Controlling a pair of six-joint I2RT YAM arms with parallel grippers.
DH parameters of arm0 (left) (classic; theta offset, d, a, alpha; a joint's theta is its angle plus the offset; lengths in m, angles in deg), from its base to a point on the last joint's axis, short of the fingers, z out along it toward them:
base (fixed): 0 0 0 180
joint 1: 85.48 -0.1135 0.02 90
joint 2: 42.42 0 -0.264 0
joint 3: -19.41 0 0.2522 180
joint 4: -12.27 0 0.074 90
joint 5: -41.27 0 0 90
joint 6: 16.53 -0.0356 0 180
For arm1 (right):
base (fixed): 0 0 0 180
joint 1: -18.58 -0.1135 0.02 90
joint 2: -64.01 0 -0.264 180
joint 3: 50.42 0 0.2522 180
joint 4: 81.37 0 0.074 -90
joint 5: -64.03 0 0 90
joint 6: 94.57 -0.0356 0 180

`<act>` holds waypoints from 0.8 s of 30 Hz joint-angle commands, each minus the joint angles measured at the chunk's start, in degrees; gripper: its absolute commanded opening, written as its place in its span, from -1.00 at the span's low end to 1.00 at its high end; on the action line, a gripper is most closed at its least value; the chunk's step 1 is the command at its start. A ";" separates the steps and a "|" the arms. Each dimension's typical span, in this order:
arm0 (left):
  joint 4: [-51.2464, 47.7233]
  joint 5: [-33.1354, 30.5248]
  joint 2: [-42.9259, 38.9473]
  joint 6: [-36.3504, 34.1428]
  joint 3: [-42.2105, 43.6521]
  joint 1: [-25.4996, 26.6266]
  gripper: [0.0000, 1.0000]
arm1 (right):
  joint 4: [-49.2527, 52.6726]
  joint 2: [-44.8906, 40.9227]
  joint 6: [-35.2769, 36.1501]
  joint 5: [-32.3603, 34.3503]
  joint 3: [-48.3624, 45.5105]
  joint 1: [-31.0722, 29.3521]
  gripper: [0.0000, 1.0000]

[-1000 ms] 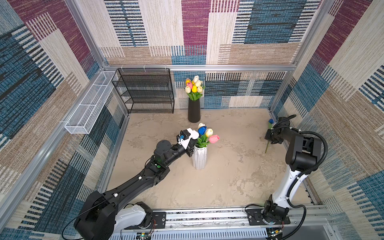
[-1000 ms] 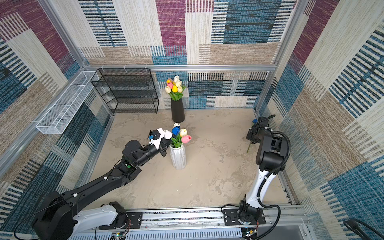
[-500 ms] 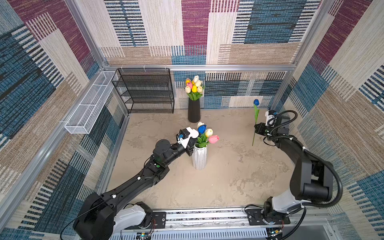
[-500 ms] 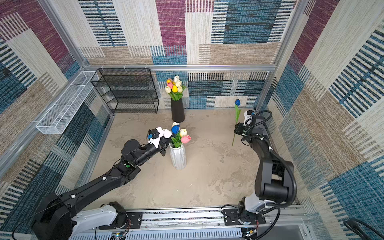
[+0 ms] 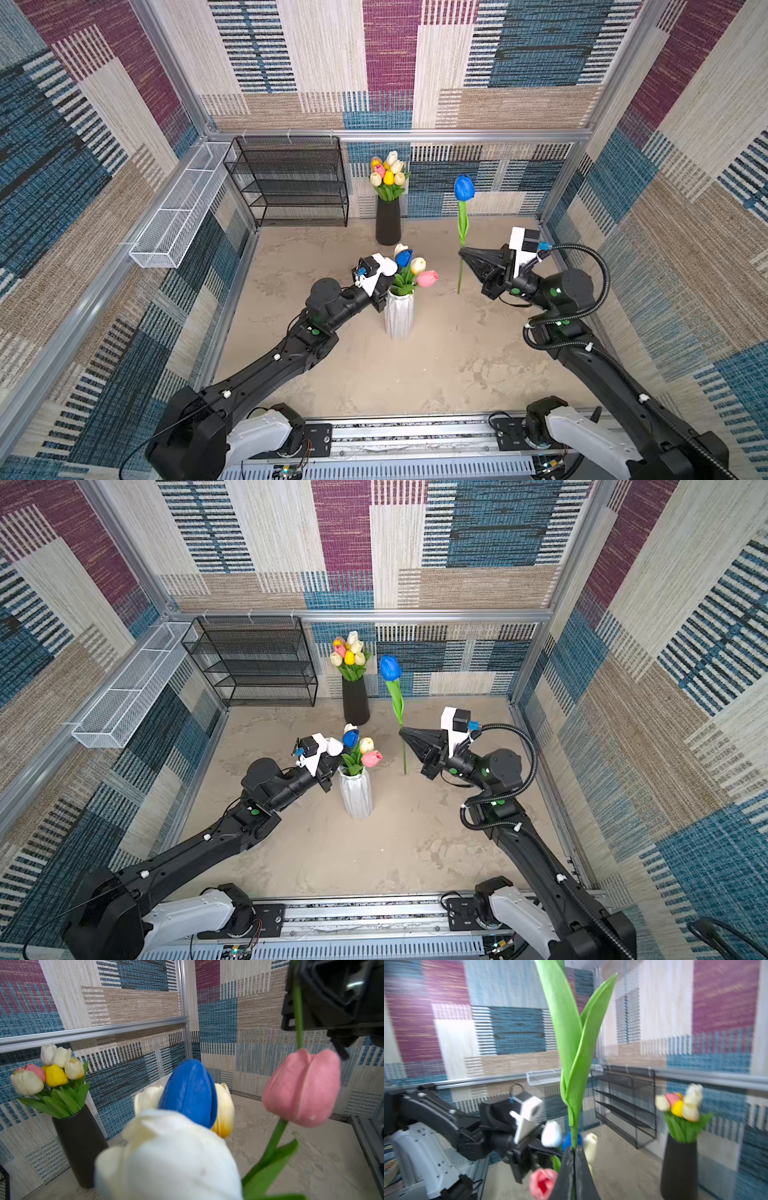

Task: Arrange the flowers into the vase
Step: 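Lift the blue tulip and carry it over the white vase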

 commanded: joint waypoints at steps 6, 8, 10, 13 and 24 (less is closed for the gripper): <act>1.16 -0.52 -0.61 1.13 -0.30 -0.02 -0.80 | -26.56 3.20 2.90 8.84 -5.31 -15.91 -1.00; 1.15 -0.43 -0.60 1.13 -0.30 -0.02 -0.80 | -29.19 5.81 7.80 13.68 -5.58 -20.59 -1.00; 1.32 -0.43 -0.52 1.28 -0.21 -0.02 -0.80 | -31.52 9.38 10.01 15.50 -4.53 -22.51 -1.00; 1.13 -0.17 -0.73 1.35 -0.46 -0.02 -0.80 | -32.88 15.55 12.38 16.70 -1.69 -23.79 -1.00; 0.63 -1.48 -2.65 0.56 0.07 -0.07 -0.80 | -31.46 25.24 19.40 22.01 2.45 -24.75 -1.00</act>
